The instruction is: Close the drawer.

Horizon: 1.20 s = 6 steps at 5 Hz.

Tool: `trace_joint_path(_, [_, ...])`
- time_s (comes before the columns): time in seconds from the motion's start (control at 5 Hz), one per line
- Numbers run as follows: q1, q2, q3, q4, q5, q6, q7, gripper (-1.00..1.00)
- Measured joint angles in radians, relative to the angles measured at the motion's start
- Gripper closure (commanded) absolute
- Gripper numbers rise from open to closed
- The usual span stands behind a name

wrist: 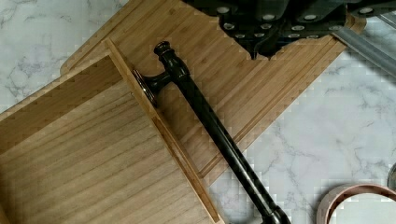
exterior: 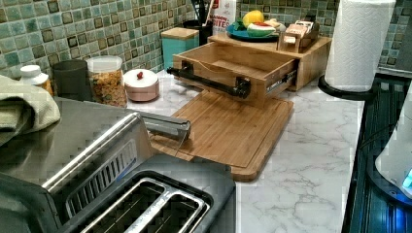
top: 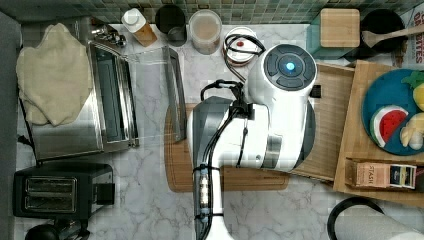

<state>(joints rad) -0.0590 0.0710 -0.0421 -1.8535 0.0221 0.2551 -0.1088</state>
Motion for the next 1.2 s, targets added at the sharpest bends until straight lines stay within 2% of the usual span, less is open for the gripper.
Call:
trace_joint_path(0.6, [0.0,0.032,-0.002,0.009,0.001,-0.013,-0.021,1.0])
trace_joint_path(1.2, [0.0,0.295,-0.001,0.099,0.018,-0.023,-0.12,1.0])
